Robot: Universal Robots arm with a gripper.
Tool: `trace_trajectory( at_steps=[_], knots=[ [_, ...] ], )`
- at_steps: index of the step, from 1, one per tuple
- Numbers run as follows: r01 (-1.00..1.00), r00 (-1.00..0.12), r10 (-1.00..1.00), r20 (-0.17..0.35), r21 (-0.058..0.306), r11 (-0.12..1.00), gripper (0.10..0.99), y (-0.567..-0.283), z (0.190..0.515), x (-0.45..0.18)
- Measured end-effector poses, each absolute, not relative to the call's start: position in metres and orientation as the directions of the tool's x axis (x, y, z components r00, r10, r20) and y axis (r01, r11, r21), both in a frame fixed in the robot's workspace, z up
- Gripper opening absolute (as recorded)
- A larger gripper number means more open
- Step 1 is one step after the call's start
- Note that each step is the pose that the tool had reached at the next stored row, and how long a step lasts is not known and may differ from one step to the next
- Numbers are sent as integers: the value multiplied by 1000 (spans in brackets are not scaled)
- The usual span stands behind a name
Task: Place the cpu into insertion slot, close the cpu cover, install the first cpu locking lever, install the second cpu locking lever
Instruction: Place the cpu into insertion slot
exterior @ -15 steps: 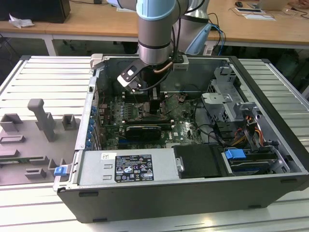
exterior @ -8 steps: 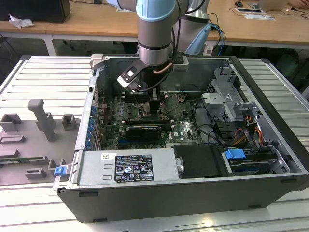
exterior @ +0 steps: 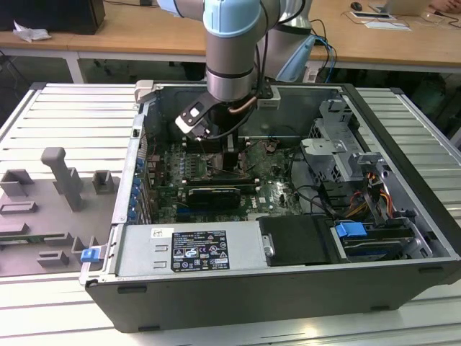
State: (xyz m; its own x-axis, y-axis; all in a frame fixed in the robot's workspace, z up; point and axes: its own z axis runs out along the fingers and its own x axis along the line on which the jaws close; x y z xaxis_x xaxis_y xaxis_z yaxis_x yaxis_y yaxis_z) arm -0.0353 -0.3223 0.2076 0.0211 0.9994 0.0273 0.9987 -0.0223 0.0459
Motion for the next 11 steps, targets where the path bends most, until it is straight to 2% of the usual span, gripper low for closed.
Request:
trace_trajectory(
  at_steps=[11],
  knots=[
    [999, 21, 999, 27, 46, -22, 533, -320, 202, -36]
  ],
)
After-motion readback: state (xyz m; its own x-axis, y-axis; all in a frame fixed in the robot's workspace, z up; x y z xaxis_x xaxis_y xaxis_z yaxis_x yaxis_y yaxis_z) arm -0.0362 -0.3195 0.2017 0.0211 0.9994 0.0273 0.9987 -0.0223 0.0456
